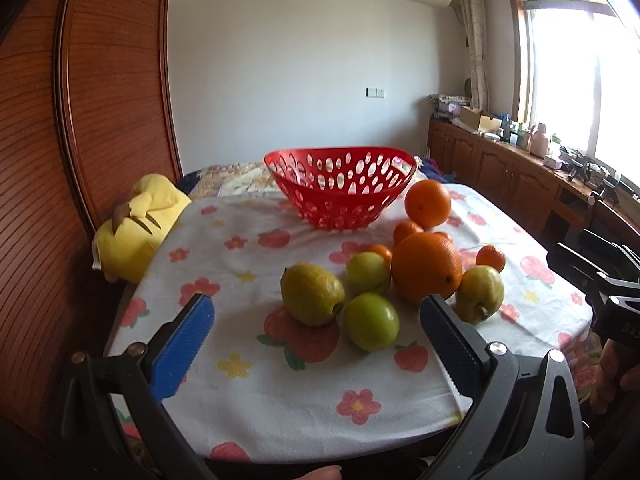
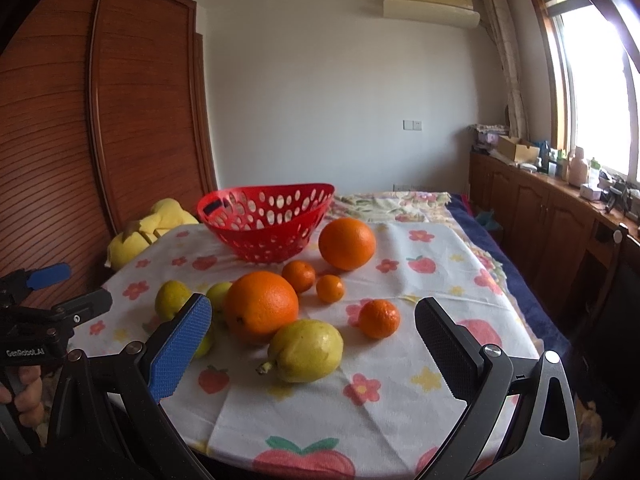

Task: Organize fruits
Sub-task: 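Move the left tool to the green apple while the right tool moves to the yellow-green pear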

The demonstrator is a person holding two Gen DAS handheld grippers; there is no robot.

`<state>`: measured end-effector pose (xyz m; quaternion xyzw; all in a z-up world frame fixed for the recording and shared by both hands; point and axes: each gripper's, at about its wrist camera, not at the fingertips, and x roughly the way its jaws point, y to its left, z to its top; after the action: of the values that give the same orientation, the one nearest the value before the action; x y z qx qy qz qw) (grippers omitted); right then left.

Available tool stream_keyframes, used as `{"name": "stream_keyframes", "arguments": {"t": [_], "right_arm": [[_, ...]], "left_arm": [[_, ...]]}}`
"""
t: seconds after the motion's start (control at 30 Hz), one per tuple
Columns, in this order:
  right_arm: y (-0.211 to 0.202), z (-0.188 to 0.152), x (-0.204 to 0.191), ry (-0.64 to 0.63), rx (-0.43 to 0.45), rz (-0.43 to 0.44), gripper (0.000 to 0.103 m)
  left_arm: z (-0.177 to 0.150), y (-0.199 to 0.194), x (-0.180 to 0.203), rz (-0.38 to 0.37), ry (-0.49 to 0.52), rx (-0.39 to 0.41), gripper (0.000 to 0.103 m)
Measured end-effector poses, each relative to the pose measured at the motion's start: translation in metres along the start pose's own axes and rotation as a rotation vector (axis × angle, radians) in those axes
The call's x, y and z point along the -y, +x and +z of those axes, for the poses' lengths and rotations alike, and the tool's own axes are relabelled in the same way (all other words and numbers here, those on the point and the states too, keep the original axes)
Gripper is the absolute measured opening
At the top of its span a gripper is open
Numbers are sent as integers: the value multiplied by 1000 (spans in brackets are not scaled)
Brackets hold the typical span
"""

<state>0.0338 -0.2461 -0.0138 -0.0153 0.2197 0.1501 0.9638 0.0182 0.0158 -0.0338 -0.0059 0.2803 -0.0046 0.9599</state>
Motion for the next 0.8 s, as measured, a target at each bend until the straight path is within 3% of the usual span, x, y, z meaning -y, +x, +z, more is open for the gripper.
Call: {"name": "stream_keyframes", "arguments": {"t": [0.4,0.8], "right_arm": [[30,-20,13,-10,-88,14,103],[69,-35,21,-54,-180,45,95]], "left_arm": [[-14,32,5,-72,11,-75,100],[-19,67,10,-104,25,-161,93]]}}
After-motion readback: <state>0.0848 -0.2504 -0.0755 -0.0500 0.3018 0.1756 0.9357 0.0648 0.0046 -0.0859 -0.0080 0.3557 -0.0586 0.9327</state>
